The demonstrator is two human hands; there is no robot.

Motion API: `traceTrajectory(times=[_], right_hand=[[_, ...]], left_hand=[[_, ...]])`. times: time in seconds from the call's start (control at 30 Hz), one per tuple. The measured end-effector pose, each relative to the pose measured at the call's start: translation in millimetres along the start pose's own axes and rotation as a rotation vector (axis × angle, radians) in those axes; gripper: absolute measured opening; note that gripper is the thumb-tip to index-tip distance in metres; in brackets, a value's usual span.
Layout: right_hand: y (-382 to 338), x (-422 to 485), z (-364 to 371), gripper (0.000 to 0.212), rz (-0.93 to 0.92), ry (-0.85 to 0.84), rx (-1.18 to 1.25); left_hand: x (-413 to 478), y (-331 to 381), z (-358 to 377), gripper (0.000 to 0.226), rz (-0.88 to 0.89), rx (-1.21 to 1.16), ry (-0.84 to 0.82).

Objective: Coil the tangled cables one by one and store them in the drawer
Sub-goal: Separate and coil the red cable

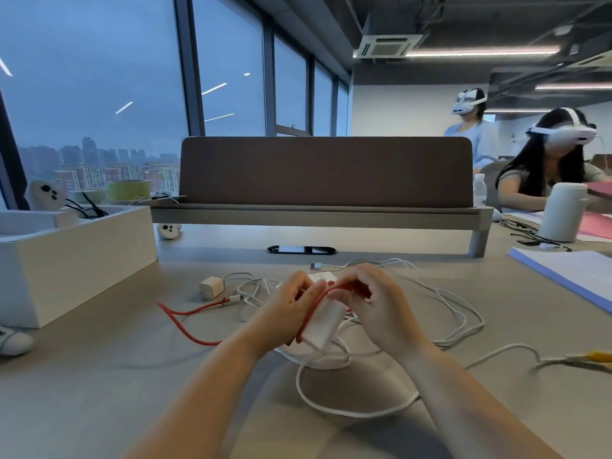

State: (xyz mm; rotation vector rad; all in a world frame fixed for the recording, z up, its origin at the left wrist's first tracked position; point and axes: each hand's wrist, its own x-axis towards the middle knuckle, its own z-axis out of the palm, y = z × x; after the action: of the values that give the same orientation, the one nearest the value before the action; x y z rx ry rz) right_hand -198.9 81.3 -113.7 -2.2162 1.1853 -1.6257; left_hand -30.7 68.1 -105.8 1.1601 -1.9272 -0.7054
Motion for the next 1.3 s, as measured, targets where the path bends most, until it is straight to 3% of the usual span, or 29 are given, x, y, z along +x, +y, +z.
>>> traceTrajectory(times=[0.13, 0.23, 0.37, 0.47, 0.57, 0.77, 0.93, 1.17, 1.3], right_hand=[[3.3, 0.5, -1.0, 0.013, 0.169, 0.029, 0.169], [-1.2, 0.2, -0.3, 0.027, 0.244, 0.052, 0.335], [-4.4, 1.8, 1.3, 0.020, 0.362, 0.079, 0.480], [-1.4, 1.7, 3.5, 0.018, 0.397, 0.102, 0.500], [-0.4, 2.1, 4.3, 0.018, 0.422, 0.127, 0.490], [3.2, 2.1, 3.4, 0.010, 0.369, 0.091, 0.406], [3.0, -3.4, 18.5, 0.016, 0.308, -0.020, 0.161], [-4.8, -8.9, 34.7, 0.027, 0.169, -0.281, -0.413], [-3.0, -13.6, 40.2, 0.036, 0.087, -0.316, -0.695]], left_hand=[[-1.9, 3.8, -0.3, 0.027, -0.008, -0.159, -0.047], [-5.9, 6.7, 0.4, 0.031, -0.031, -0.275, -0.069], [-9.7, 12.9, 2.3, 0.046, -0.036, -0.389, -0.067], [-10.0, 14.7, 4.0, 0.057, -0.080, -0.436, -0.082], [-8.2, 14.7, 5.5, 0.045, -0.181, -0.542, -0.093], [-4.4, 9.3, 12.4, 0.036, -0.184, -0.635, -0.068], [-1.1, 15.9, 7.5, 0.032, -0.204, -0.994, 0.053], [7.2, 11.1, 8.5, 0.038, -0.235, -0.984, 0.304], [10.1, 9.3, 9.9, 0.038, -0.240, -0.985, 0.407]])
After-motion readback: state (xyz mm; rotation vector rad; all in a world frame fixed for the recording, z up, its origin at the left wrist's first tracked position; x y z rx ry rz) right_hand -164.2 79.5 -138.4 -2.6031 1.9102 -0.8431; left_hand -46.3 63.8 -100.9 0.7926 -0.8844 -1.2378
